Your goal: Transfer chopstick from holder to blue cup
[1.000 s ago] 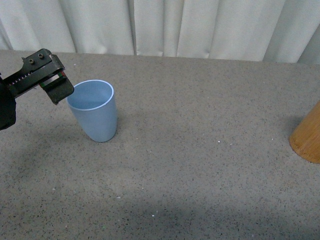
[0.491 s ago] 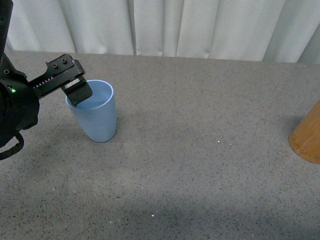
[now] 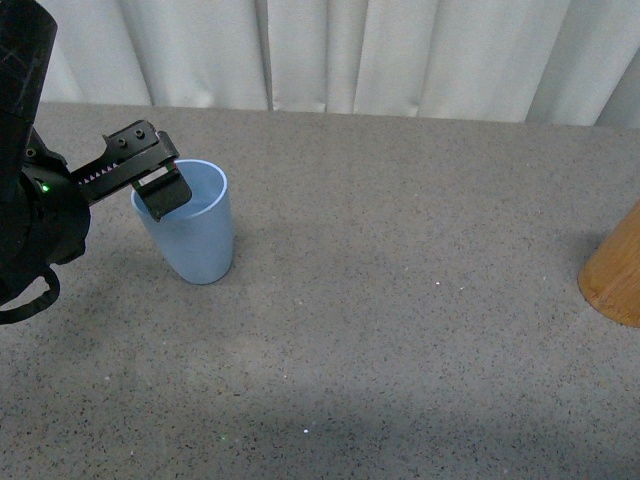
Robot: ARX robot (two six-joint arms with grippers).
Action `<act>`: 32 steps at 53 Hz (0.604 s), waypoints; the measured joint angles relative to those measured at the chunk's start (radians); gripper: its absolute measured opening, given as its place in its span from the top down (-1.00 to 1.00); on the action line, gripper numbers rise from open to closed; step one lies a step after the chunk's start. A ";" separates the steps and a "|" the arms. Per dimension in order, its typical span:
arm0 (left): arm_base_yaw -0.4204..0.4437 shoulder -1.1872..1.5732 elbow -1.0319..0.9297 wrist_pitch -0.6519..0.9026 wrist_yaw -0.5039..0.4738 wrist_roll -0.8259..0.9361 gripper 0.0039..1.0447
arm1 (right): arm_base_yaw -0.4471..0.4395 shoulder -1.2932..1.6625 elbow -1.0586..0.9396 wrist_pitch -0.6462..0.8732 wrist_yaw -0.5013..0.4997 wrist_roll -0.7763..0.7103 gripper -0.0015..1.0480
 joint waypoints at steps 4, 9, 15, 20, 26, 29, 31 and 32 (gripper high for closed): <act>0.000 0.001 0.000 -0.004 -0.002 0.000 -0.88 | 0.000 0.000 0.000 0.000 0.000 0.000 -0.81; 0.000 0.003 0.000 -0.006 -0.002 -0.002 -0.88 | 0.000 0.000 0.000 0.000 0.000 0.000 -0.81; 0.000 0.007 0.001 -0.010 -0.002 -0.003 -0.88 | 0.000 0.000 0.000 0.000 0.000 0.000 -0.81; -0.002 0.011 0.004 -0.011 -0.002 -0.003 -0.88 | 0.000 0.000 0.000 0.000 0.000 0.000 -0.81; -0.007 0.021 0.012 -0.015 -0.001 -0.003 -0.88 | 0.000 0.000 0.000 0.000 0.000 0.000 -0.81; -0.009 0.026 0.018 -0.017 -0.002 -0.003 -0.88 | 0.000 0.000 0.000 0.000 0.000 0.000 -0.81; -0.010 0.030 0.019 -0.017 -0.001 -0.003 -0.88 | 0.000 0.000 0.000 0.000 0.000 0.000 -0.81; -0.011 0.032 0.021 -0.017 -0.001 -0.003 -0.88 | 0.000 0.000 0.000 0.000 0.000 0.000 -0.81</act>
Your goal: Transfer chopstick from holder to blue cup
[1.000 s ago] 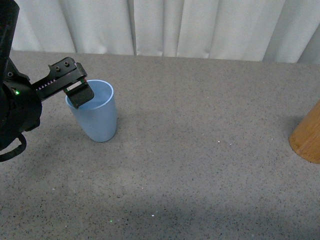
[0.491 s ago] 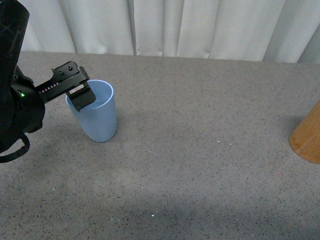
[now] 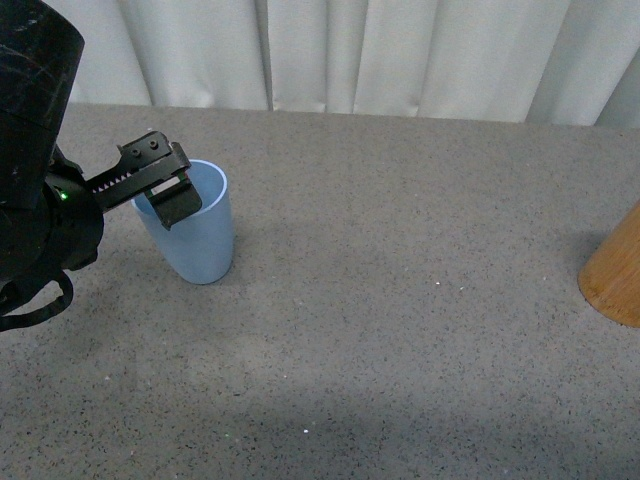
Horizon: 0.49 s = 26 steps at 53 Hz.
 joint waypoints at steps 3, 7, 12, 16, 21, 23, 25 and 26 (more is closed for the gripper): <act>-0.002 0.005 0.002 0.000 0.001 0.000 -0.88 | 0.000 0.000 0.000 0.000 0.000 0.000 -0.81; -0.005 0.013 0.008 0.000 0.005 0.000 -0.88 | 0.000 0.000 0.000 0.000 0.000 0.000 -0.81; -0.009 0.023 0.016 0.000 0.006 0.003 -0.79 | 0.000 0.000 0.000 0.000 0.000 0.000 -0.81; -0.012 0.031 0.018 0.007 0.008 0.004 -0.48 | 0.000 0.000 0.000 0.000 0.000 0.000 -0.81; -0.016 0.034 0.019 0.011 0.022 0.003 -0.13 | 0.000 0.000 0.000 0.000 0.000 0.000 -0.81; -0.019 0.034 0.019 0.013 0.031 0.003 0.04 | 0.000 0.000 0.000 0.000 0.000 0.000 -0.81; -0.021 0.034 0.019 0.013 0.034 0.003 0.18 | 0.000 0.000 0.000 0.000 0.000 0.000 -0.81; -0.022 0.034 0.019 0.014 0.036 0.003 0.25 | 0.000 0.000 0.000 0.000 0.000 0.000 -0.81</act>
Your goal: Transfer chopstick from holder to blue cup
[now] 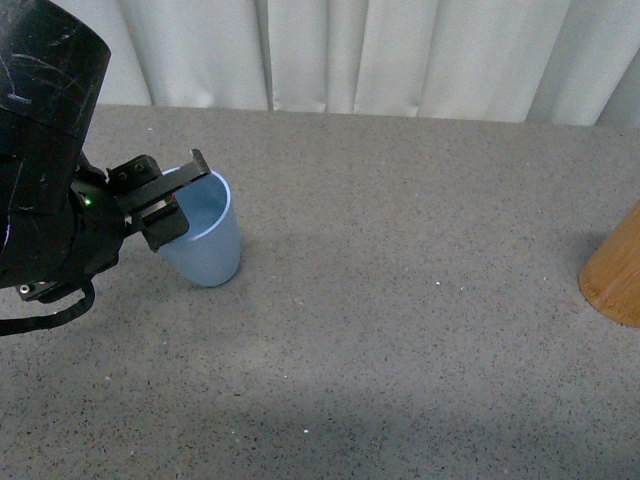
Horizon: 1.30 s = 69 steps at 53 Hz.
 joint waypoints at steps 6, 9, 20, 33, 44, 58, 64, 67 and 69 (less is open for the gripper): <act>-0.001 -0.003 0.000 0.007 0.029 -0.008 0.66 | 0.000 0.000 0.000 0.000 0.000 0.000 -0.81; 0.000 -0.008 -0.001 0.008 0.040 -0.014 0.80 | 0.000 0.000 0.000 0.000 0.000 0.000 -0.81; 0.000 -0.054 -0.010 0.021 0.079 -0.019 0.93 | 0.000 0.000 0.000 0.000 0.000 0.000 -0.81; -0.001 -0.101 0.005 0.001 0.106 0.006 0.93 | 0.000 0.000 0.000 0.000 0.000 0.000 -0.81; -0.043 -0.056 0.114 -0.054 0.110 0.049 0.93 | 0.000 0.000 0.000 0.000 0.000 0.000 -0.81; -0.141 0.087 0.249 -0.126 0.125 0.075 0.93 | 0.000 0.000 0.000 0.000 0.000 0.000 -0.81; -0.159 0.128 0.292 -0.155 0.113 0.105 0.93 | 0.000 0.000 0.000 0.000 0.000 0.000 -0.81; -0.164 0.137 0.307 -0.163 0.111 0.112 0.93 | 0.000 0.000 0.000 0.000 0.000 0.000 -0.81; -0.167 0.142 0.316 -0.166 0.107 0.116 0.93 | 0.000 0.000 0.000 0.000 0.000 0.000 -0.81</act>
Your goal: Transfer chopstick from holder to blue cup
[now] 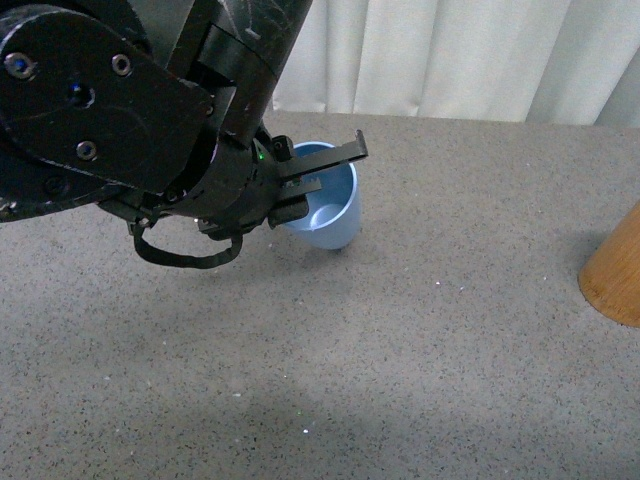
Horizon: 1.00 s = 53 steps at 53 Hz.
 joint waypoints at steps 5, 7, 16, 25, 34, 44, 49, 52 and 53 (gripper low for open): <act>-0.008 0.008 0.017 -0.005 -0.010 0.015 0.93 | 0.000 0.000 0.000 0.000 0.000 0.000 -0.81; -0.011 0.012 0.023 -0.008 -0.013 0.022 0.93 | 0.000 0.000 0.000 0.000 0.000 0.000 -0.81; -0.022 0.032 0.032 -0.015 -0.019 0.033 0.93 | 0.000 0.000 0.000 0.000 0.000 0.000 -0.81; -0.029 0.043 0.035 -0.024 -0.027 0.048 0.93 | 0.000 0.000 0.000 0.000 0.000 0.000 -0.81; -0.032 0.045 0.040 -0.031 -0.031 0.054 0.93 | 0.000 0.000 0.000 0.000 0.000 0.000 -0.81; -0.039 0.051 0.061 -0.045 -0.034 0.073 0.93 | 0.000 0.000 0.000 0.000 0.000 0.000 -0.81; -0.042 0.054 0.069 -0.046 -0.034 0.076 0.93 | 0.000 0.000 0.000 0.000 0.000 0.000 -0.81; -0.044 0.055 0.073 -0.047 -0.034 0.077 0.81 | 0.000 0.000 0.000 0.000 0.000 0.000 -0.81; -0.044 0.055 0.074 -0.047 -0.035 0.077 0.78 | 0.000 0.000 0.000 0.000 0.000 0.000 -0.81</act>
